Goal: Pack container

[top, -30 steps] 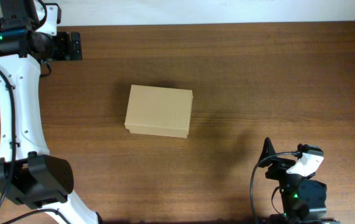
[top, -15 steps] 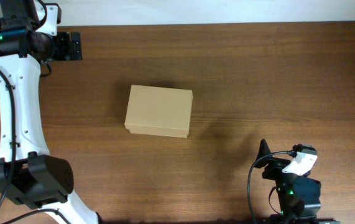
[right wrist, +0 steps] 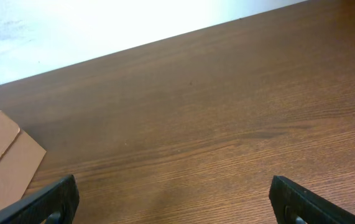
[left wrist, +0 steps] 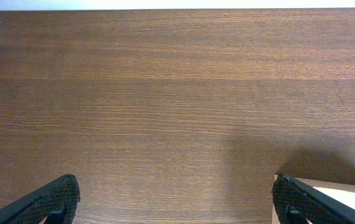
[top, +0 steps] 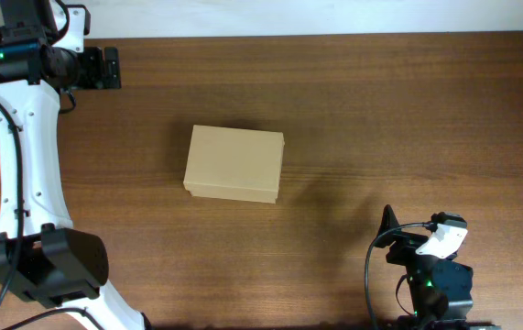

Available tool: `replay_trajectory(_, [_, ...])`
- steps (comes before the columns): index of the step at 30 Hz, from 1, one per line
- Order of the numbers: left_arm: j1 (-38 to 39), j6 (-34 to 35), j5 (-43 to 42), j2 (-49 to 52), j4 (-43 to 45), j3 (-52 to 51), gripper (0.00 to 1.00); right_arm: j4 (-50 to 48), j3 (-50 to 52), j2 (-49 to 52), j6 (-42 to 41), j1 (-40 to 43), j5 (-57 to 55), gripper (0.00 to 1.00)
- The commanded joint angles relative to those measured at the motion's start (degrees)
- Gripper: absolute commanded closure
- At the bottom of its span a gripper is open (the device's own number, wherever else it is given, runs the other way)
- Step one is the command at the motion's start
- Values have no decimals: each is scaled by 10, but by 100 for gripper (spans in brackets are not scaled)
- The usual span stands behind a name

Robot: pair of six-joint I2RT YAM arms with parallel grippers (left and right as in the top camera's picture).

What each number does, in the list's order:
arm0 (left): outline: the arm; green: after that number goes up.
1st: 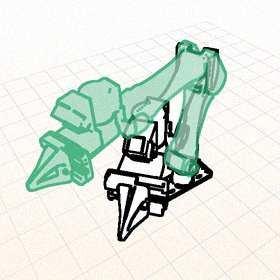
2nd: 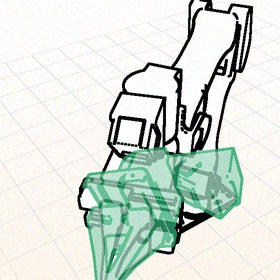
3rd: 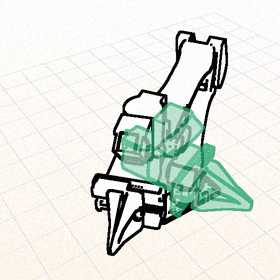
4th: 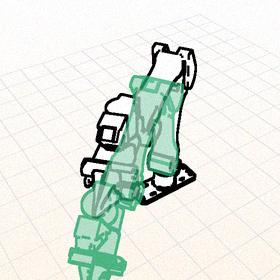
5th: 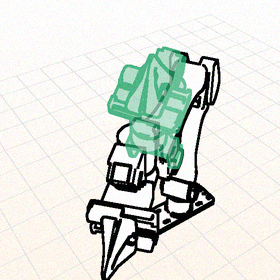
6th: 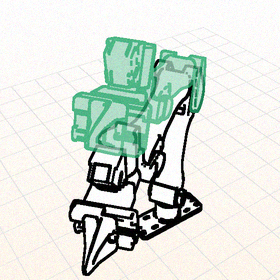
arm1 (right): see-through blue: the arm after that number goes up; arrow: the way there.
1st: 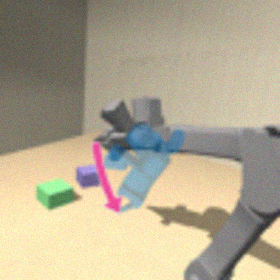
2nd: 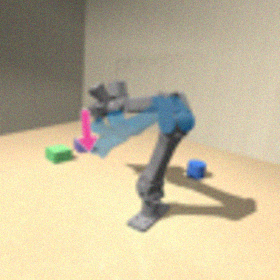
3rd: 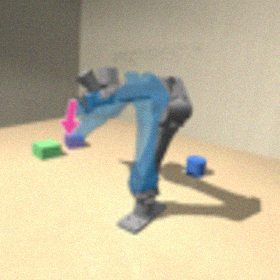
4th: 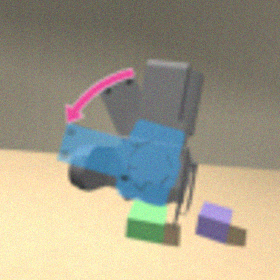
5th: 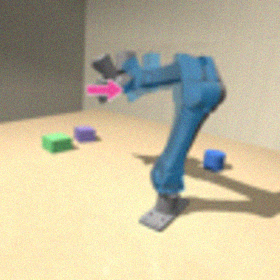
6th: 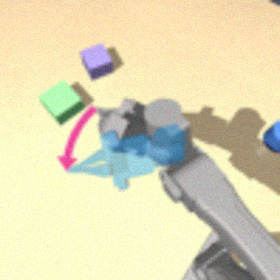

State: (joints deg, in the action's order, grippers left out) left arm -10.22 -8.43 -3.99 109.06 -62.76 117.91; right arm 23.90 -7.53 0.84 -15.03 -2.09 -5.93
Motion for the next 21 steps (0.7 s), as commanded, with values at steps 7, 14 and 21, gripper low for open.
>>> replay_trajectory(7, [-2, 2, 4, -9, 0, 3, 0, -2, 6, -7, -5, -1, 8, 1])
replay_trajectory(14, [27, 2, 4, -131, 0, 2, 0, -2, 6, -7, -5, -1, 8, 1])
replay_trajectory(21, [60, 2, 4, -322, 1, -69, 1, -2, 6, -7, -5, -1, 8, 1])
